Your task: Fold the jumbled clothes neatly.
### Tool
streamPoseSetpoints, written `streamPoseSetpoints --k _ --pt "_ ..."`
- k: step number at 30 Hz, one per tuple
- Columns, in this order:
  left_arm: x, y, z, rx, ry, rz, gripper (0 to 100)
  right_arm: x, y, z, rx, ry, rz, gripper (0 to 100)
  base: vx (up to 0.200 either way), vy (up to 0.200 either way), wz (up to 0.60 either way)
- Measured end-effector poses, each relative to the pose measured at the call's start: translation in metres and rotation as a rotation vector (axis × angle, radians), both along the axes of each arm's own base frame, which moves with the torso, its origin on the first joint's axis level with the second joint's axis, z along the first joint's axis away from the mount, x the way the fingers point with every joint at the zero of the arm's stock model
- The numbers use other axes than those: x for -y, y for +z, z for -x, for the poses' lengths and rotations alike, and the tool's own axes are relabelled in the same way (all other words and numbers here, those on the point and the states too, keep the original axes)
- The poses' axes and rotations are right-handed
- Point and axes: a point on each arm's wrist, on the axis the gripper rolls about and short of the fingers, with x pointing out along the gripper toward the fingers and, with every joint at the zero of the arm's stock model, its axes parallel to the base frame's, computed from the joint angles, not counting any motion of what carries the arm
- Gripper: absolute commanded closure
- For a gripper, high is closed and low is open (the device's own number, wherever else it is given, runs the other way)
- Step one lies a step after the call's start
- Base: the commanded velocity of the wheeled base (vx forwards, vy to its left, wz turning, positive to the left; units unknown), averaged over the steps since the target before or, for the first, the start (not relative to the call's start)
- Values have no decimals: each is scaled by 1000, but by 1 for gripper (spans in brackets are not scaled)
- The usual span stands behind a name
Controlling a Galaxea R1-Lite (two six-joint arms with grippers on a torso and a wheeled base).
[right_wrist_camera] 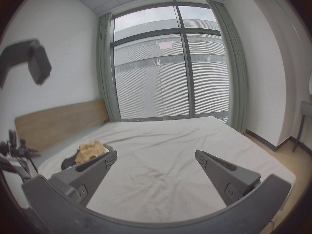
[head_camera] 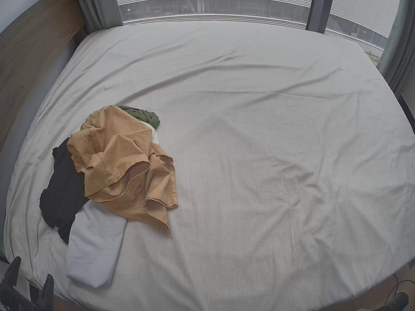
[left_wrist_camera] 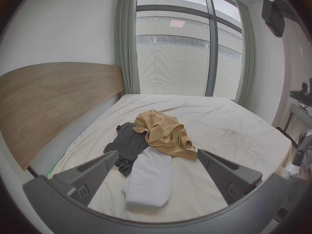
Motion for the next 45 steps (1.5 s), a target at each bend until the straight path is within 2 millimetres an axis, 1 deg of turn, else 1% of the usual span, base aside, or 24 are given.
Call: streamPoseSetpoints --k 2,5,10,13,18,25,31,40,45 --pt "0 0 0 0 0 0 0 0 10 -6 -34 77 -49 0 0 0 0" --pt "0 0 0 0 0 -1 0 -1 18 -20 -93 164 -87 0 0 0 0" --pt "0 0 0 1 0 -1 0 -5 29 -44 -135 246 -96 0 0 0 0" --pt "0 0 0 1 0 -1 0 -9 32 -57 -170 284 -92 0 0 0 0" --pt "0 0 0 1 0 -1 0 -17 33 -82 -253 337 -83 0 0 0 0" --pt "0 0 0 1 0 -1 0 -28 35 -115 -341 423 -123 0 0 0 0" --pt "0 0 0 1 0 0 0 -36 35 -139 -413 442 -123 0 0 0 0" --pt "0 0 0 1 0 1 0 -57 36 -178 -472 501 -108 0 0 0 0" --pt "0 0 0 1 0 0 0 -69 33 -194 -514 531 -98 0 0 0 0"
